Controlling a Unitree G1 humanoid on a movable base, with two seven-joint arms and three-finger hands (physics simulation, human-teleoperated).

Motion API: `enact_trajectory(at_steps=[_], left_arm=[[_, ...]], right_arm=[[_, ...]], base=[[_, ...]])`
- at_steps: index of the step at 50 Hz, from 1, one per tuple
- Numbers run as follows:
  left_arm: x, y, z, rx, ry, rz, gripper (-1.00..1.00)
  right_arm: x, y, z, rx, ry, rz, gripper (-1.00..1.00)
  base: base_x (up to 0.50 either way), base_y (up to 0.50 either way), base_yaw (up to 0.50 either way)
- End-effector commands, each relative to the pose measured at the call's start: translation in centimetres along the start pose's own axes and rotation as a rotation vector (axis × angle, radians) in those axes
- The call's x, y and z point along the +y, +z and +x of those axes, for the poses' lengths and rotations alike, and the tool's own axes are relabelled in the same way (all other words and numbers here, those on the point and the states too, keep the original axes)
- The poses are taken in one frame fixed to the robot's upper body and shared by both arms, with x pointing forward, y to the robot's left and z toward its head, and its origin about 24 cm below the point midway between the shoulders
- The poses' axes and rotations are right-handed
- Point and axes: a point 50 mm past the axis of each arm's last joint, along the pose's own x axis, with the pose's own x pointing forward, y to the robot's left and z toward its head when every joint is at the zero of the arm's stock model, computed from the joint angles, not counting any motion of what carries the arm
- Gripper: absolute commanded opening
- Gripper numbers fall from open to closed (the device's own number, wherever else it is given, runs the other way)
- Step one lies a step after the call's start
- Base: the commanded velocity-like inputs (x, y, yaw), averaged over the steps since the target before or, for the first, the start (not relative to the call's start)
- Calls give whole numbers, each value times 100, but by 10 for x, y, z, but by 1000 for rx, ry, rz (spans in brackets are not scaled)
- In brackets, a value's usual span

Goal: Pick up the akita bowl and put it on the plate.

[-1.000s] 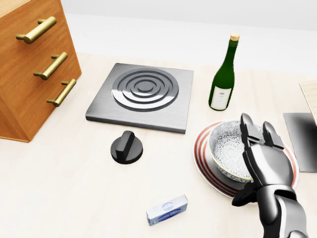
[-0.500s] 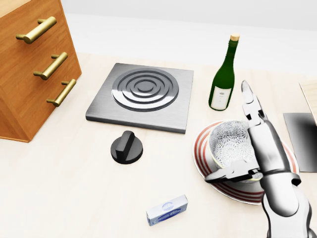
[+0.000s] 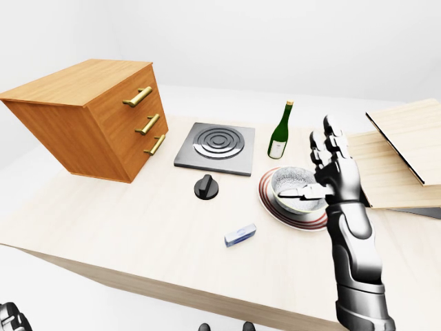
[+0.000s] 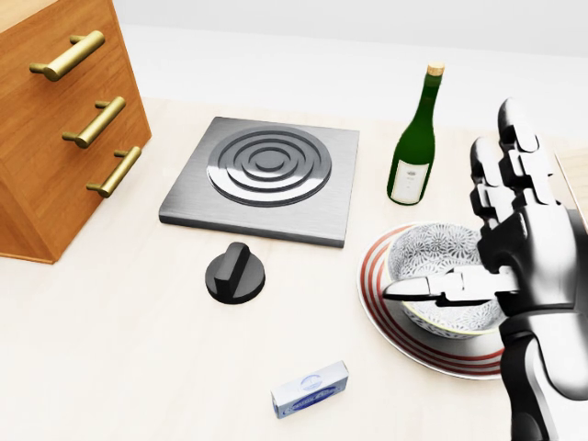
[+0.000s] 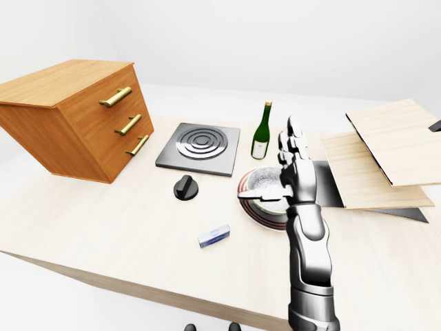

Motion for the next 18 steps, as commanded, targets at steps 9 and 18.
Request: enact_trajectory(at_steps=[9, 18], left_arm=[[1, 0, 0, 1, 4, 3, 100], [1, 1, 1, -2, 6, 4, 100]], right_arm=[[-2, -7, -2, 18, -24, 179, 100], [8, -19, -3, 62, -5, 218, 100]], base=[[0, 0, 0], [0, 0, 0]])
